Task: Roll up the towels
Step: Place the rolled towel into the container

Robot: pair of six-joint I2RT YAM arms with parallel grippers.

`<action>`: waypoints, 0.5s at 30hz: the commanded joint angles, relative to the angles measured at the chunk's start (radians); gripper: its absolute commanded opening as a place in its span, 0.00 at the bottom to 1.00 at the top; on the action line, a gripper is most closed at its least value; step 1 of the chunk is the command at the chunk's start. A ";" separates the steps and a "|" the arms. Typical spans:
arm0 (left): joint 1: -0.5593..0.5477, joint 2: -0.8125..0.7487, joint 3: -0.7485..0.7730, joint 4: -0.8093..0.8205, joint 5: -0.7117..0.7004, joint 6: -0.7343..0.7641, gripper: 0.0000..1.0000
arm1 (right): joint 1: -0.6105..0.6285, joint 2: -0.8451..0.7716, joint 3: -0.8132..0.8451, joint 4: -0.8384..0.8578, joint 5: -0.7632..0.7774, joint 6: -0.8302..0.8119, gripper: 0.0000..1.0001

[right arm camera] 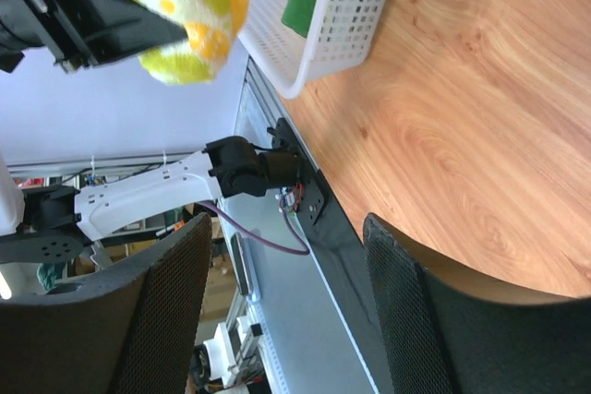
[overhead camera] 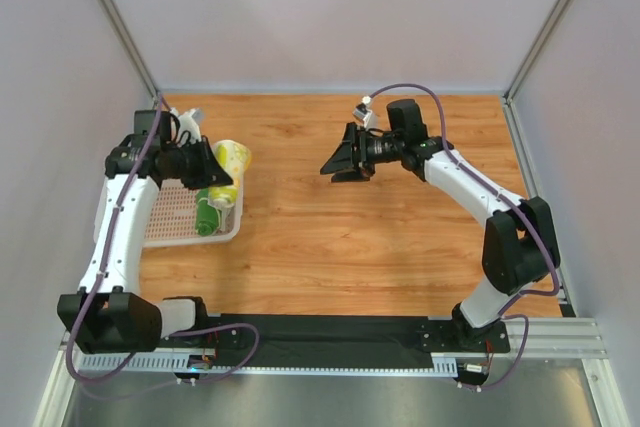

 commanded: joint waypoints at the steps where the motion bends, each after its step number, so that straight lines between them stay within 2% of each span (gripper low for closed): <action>1: 0.118 -0.038 0.018 -0.108 -0.183 0.114 0.00 | 0.006 -0.008 -0.002 -0.056 0.020 -0.037 0.67; 3: 0.147 -0.038 0.017 -0.130 -0.268 0.117 0.00 | 0.006 -0.007 0.000 -0.074 0.023 -0.048 0.67; 9: 0.172 -0.012 -0.003 -0.135 -0.683 0.096 0.00 | 0.004 0.001 0.012 -0.116 0.026 -0.069 0.66; 10: 0.181 -0.006 -0.014 -0.132 -0.749 0.146 0.00 | 0.006 0.001 0.012 -0.122 0.029 -0.071 0.66; 15: 0.192 0.059 -0.159 0.025 -0.819 0.206 0.00 | 0.006 0.010 0.013 -0.131 0.026 -0.069 0.66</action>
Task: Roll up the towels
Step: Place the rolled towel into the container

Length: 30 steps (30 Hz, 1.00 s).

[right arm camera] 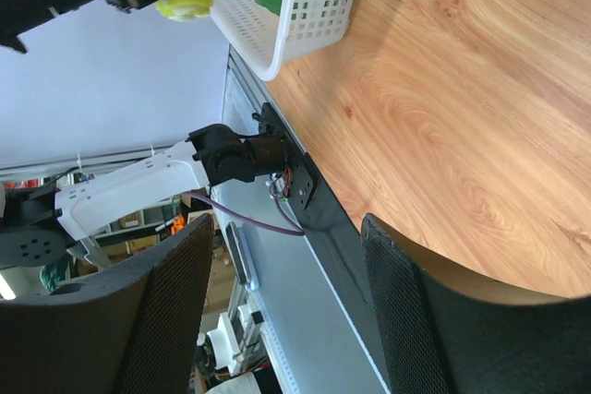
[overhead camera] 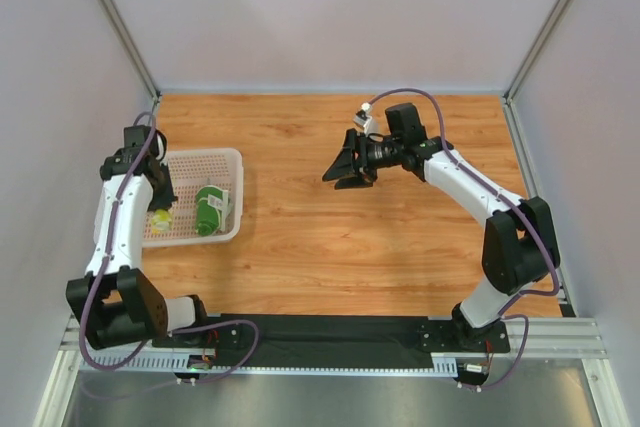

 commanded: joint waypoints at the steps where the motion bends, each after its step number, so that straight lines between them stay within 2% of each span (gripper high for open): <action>1: 0.009 0.061 -0.086 0.122 -0.179 0.070 0.00 | 0.004 0.011 0.016 -0.027 0.001 -0.018 0.66; 5: 0.012 0.160 -0.061 0.154 -0.133 0.055 0.00 | 0.004 0.025 0.042 -0.056 -0.001 -0.037 0.65; 8: 0.011 0.198 -0.070 0.196 -0.170 0.032 0.00 | 0.004 0.036 0.050 -0.070 -0.004 -0.043 0.65; 11: 0.014 0.235 -0.084 0.262 -0.111 0.029 0.00 | 0.003 0.039 0.048 -0.067 -0.002 -0.043 0.65; 14: 0.055 0.266 -0.109 0.331 0.075 0.035 0.00 | 0.003 0.043 0.049 -0.075 -0.004 -0.052 0.64; 17: 0.084 0.293 -0.153 0.397 0.149 0.032 0.00 | -0.002 0.030 0.048 -0.087 0.003 -0.066 0.64; 20: 0.141 0.309 -0.198 0.469 0.337 0.024 0.00 | -0.017 0.020 0.034 -0.095 0.003 -0.069 0.64; 23: 0.199 0.342 -0.230 0.549 0.617 0.029 0.00 | -0.037 0.005 0.014 -0.092 0.003 -0.073 0.64; 30: 0.210 0.482 -0.233 0.596 0.810 0.054 0.00 | -0.074 -0.024 -0.012 -0.073 0.001 -0.072 0.64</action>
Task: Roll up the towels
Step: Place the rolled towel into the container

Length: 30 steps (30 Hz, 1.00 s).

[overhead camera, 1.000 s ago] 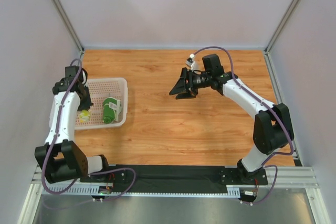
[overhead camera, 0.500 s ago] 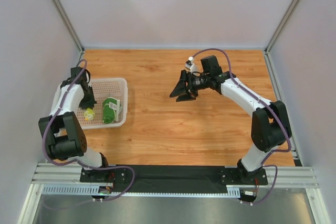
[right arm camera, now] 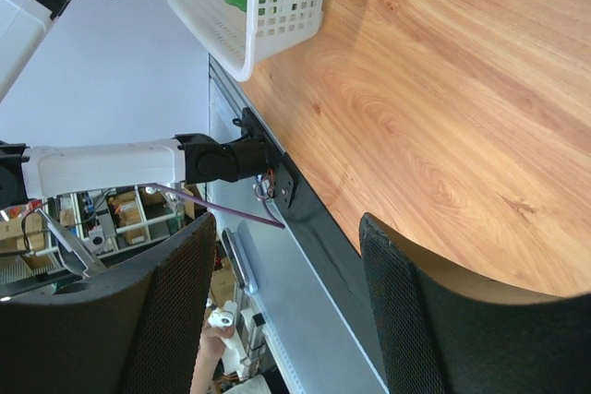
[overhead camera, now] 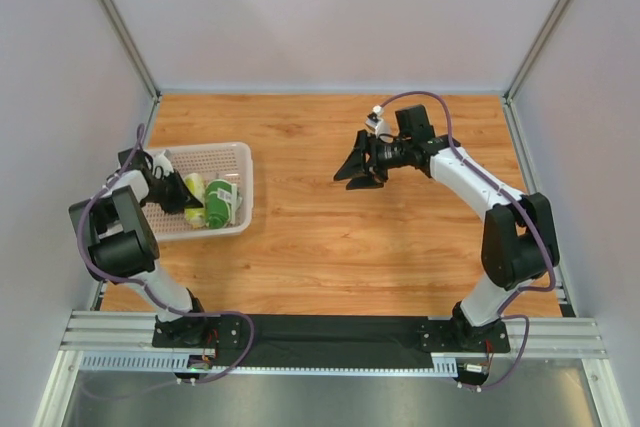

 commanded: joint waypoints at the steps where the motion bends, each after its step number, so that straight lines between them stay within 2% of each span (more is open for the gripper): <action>1: -0.010 0.062 -0.013 0.084 0.197 0.008 0.00 | -0.015 -0.050 -0.010 0.014 0.000 -0.012 0.64; 11: -0.009 0.076 -0.016 0.044 0.342 0.057 0.00 | -0.022 -0.037 -0.027 0.067 -0.004 0.015 0.65; 16: -0.022 0.080 -0.015 0.021 0.340 0.079 0.08 | -0.020 -0.022 -0.021 0.084 -0.012 0.020 0.65; 19: -0.029 0.064 -0.005 0.001 0.290 0.085 0.14 | -0.020 -0.020 -0.020 0.087 -0.010 0.021 0.65; 22: -0.033 0.033 -0.002 -0.008 0.250 0.088 0.28 | -0.020 -0.019 -0.020 0.089 -0.012 0.023 0.65; 23: -0.031 0.025 0.001 -0.021 0.236 0.092 0.38 | -0.022 -0.020 -0.020 0.088 -0.010 0.021 0.65; 25: -0.032 0.008 0.010 -0.036 0.224 0.099 0.48 | -0.022 -0.020 -0.020 0.088 -0.010 0.021 0.65; 27: -0.033 -0.016 0.010 -0.053 0.199 0.103 1.00 | -0.020 -0.022 -0.020 0.087 -0.010 0.021 0.65; 30: -0.031 -0.042 0.002 -0.050 0.188 0.099 1.00 | -0.022 -0.020 -0.016 0.084 -0.012 0.021 0.65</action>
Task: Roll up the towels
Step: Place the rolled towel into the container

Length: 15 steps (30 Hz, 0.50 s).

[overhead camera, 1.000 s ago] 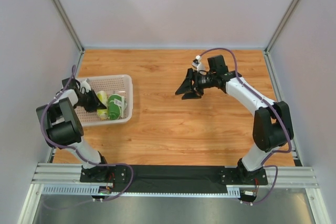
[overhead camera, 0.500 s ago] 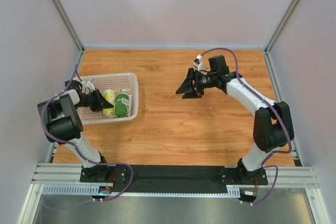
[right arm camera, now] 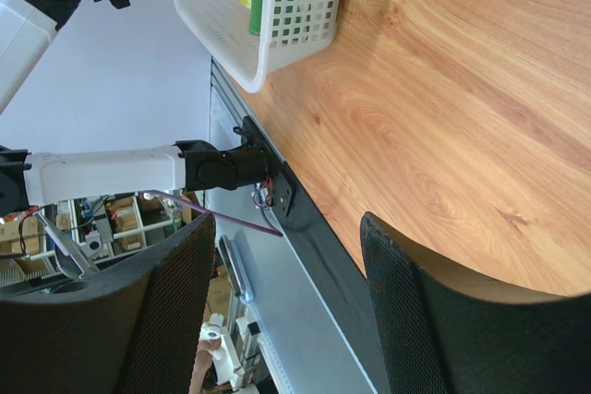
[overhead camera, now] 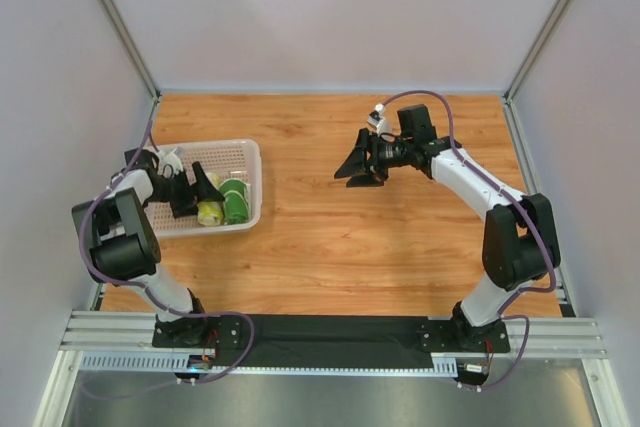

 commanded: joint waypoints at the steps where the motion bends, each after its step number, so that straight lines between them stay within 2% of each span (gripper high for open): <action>1: 0.003 -0.050 0.007 -0.018 -0.055 0.039 1.00 | -0.001 -0.012 0.007 0.027 -0.014 0.008 0.65; 11: 0.003 -0.132 0.022 -0.039 -0.127 0.015 1.00 | -0.001 -0.021 0.013 0.011 -0.012 0.008 0.65; 15: 0.003 -0.190 0.086 -0.076 -0.141 -0.005 1.00 | -0.003 -0.023 0.021 -0.004 -0.006 -0.001 0.65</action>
